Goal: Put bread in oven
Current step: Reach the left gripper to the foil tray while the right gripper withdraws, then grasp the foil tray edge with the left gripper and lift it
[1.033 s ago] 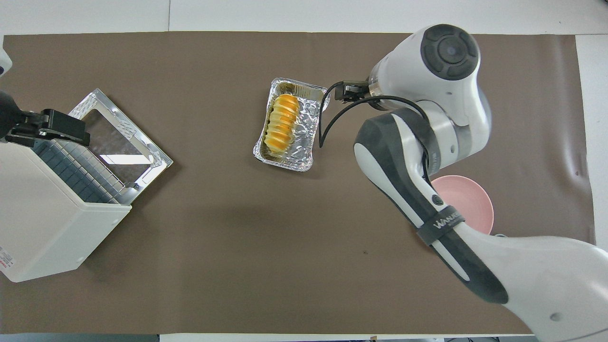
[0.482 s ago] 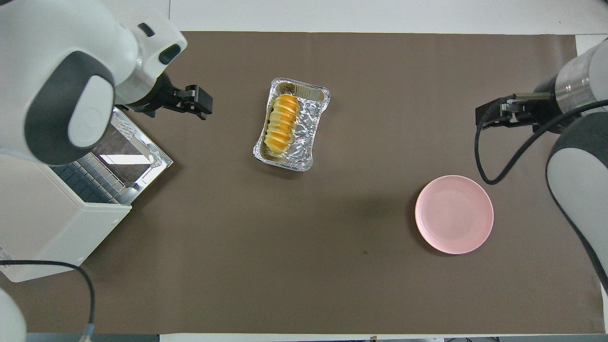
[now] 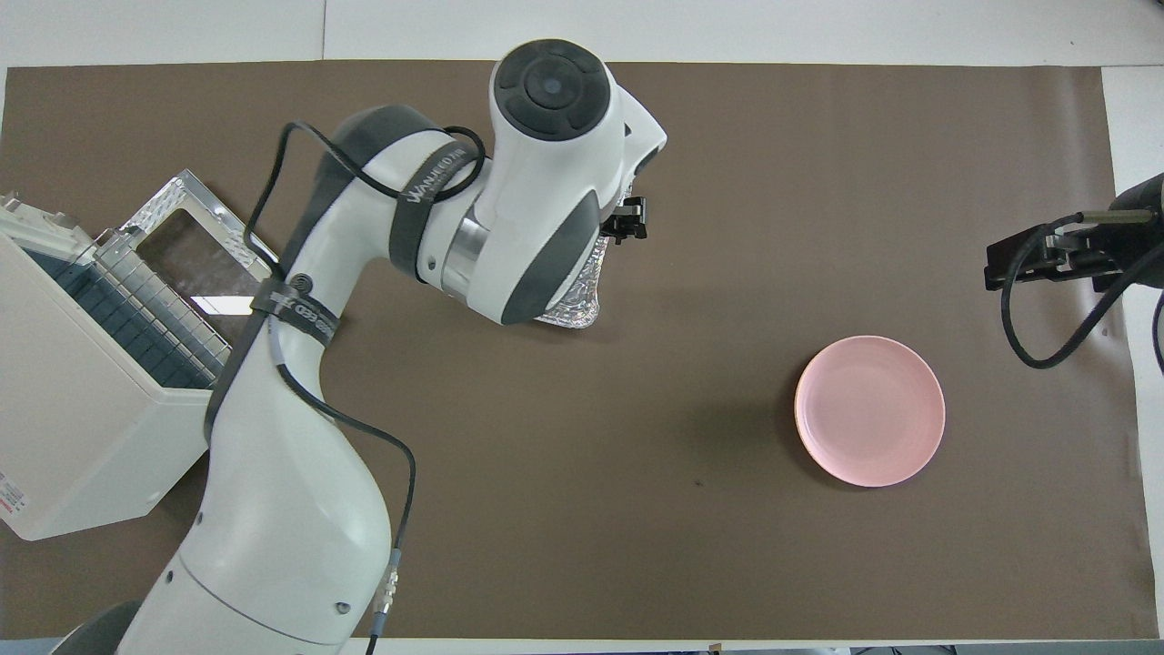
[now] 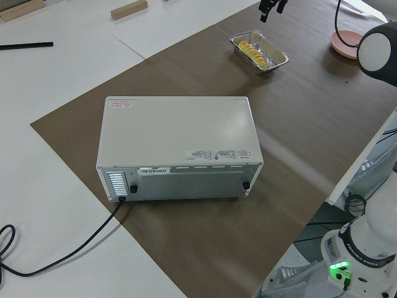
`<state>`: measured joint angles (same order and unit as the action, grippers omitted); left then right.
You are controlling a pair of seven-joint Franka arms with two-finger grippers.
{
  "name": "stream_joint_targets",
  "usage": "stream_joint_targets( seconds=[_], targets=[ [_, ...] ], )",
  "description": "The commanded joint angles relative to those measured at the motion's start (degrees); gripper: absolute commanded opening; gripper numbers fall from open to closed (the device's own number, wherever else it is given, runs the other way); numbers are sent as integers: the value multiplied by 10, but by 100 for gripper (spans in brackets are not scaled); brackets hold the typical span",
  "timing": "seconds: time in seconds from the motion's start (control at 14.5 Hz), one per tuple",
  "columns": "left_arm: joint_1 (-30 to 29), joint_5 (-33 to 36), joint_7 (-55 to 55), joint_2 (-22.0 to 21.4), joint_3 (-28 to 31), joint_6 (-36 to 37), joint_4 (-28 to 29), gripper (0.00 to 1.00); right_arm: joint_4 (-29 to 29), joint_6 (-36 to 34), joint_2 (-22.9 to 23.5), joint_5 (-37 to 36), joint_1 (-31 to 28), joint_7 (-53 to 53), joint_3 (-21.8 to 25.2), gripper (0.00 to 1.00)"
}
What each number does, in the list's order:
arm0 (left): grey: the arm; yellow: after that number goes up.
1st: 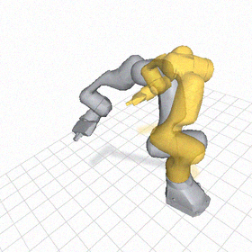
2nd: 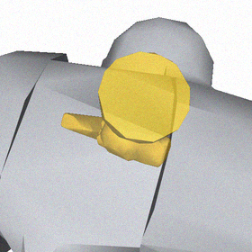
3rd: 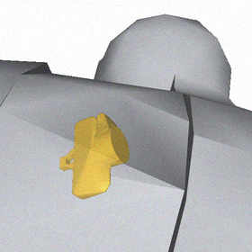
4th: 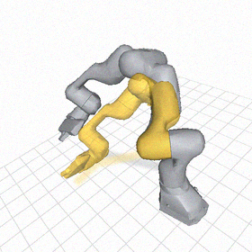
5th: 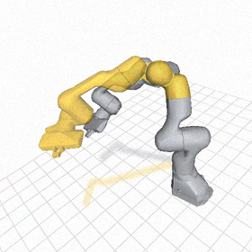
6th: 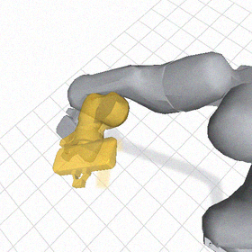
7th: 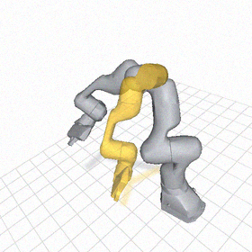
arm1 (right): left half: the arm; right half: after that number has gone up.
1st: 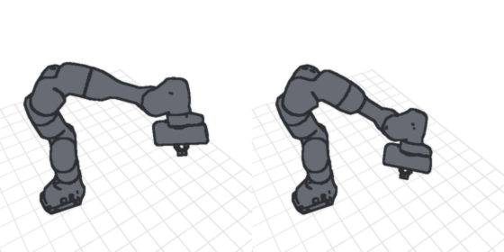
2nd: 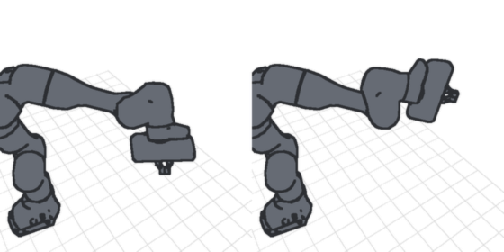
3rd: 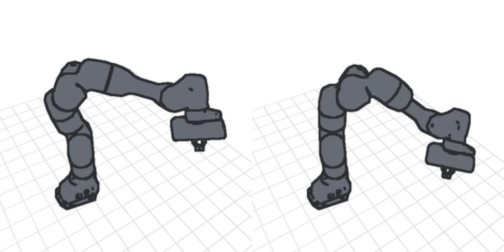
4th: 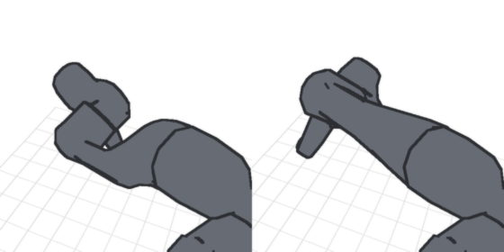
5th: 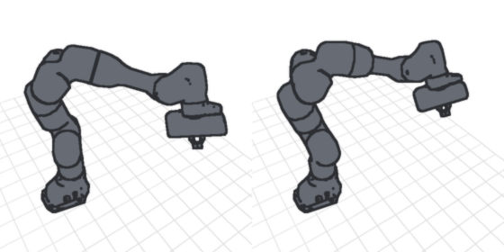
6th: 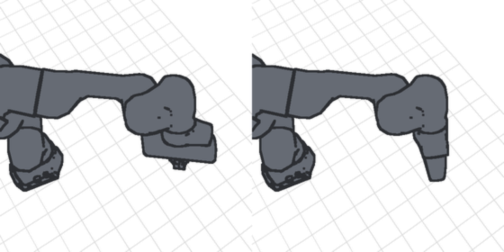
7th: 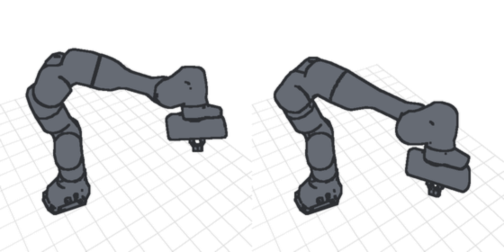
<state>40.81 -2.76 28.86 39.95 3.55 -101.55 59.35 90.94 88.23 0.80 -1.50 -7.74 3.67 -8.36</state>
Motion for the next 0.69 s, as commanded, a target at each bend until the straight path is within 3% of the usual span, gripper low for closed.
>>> stream_joint_targets(
  seconds=[0.0, 0.28, 0.62],
  targets=[
    [30, 8, 17, 29, 16, -49, 21, 100, 10, 0, -5, 2, -16, -14, -6, 100],
    [36, 32, 15, 29, 15, -148, 96, 100, 13, -2, -8, 3, -17, -14, -7, 100],
    [38, 30, 17, 29, 15, -166, 118, 100, 14, -2, -9, 3, -16, -10, -7, 100]
  ],
)
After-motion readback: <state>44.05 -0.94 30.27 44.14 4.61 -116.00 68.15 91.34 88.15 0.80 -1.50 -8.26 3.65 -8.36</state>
